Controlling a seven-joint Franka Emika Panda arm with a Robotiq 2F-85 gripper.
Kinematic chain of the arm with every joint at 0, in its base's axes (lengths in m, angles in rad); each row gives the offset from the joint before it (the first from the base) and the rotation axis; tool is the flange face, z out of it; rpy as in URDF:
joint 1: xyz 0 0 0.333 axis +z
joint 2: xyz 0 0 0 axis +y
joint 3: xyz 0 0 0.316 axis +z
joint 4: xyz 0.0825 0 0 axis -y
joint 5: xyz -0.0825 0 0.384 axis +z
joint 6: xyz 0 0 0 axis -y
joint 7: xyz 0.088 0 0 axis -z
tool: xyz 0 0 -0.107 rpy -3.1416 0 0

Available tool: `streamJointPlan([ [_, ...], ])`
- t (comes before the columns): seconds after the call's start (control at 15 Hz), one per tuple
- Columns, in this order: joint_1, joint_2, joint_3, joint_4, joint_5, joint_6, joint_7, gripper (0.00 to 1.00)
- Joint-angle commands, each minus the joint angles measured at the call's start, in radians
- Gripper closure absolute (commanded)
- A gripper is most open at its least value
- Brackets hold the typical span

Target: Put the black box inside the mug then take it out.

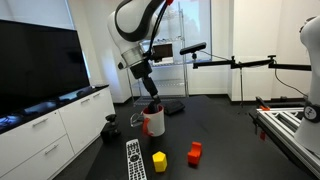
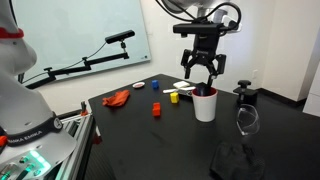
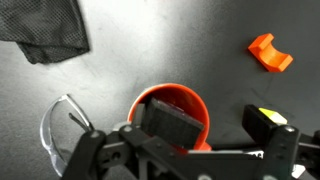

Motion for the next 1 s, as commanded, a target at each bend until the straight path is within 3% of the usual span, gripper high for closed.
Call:
streamJointPlan([
  [0.0,-0.011,-0.014,0.013,-0.009,-0.033,0.015,0.027,0.00],
  [0.67,-0.014,-0.010,0.011,-0.030,-0.047,0.037,0.047,0.00],
  [0.8,-0.015,-0.010,0.010,-0.030,-0.048,0.037,0.054,0.06],
  [0.93,-0.016,-0.017,0.007,-0.037,-0.040,0.033,0.087,0.01],
])
